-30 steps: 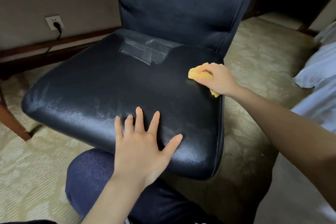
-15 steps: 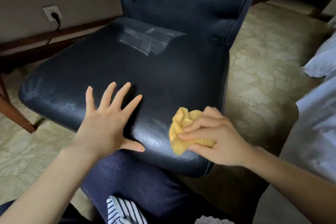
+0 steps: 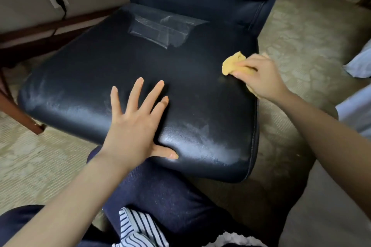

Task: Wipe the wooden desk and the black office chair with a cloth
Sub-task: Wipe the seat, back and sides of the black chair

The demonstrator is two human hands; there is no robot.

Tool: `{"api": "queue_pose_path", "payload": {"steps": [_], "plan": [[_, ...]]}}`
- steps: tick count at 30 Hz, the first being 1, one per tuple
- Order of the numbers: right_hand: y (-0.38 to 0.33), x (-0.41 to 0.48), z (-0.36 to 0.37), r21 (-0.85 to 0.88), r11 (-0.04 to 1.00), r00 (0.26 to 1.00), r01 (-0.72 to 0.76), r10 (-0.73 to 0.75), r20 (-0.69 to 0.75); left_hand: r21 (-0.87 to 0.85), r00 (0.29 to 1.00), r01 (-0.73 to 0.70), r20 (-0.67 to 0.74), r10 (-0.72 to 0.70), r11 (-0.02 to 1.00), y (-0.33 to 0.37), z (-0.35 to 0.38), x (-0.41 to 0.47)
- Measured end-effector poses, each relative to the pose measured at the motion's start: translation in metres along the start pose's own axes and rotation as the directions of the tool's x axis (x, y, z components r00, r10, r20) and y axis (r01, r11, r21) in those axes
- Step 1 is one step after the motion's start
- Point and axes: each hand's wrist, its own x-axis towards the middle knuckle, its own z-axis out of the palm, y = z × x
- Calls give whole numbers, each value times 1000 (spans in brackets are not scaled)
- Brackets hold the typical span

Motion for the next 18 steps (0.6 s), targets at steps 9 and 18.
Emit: {"api": "queue_pose_path", "payload": {"steps": [9,18], "plan": [[12,77,13,-239,958,987,-161,156,-40,33,976,197,92,-200,980,63,0,24],[11,52,9,-284,938,979,-197,175,-102,-107,956,291,-15,-294,951,47,-3,29]]}}
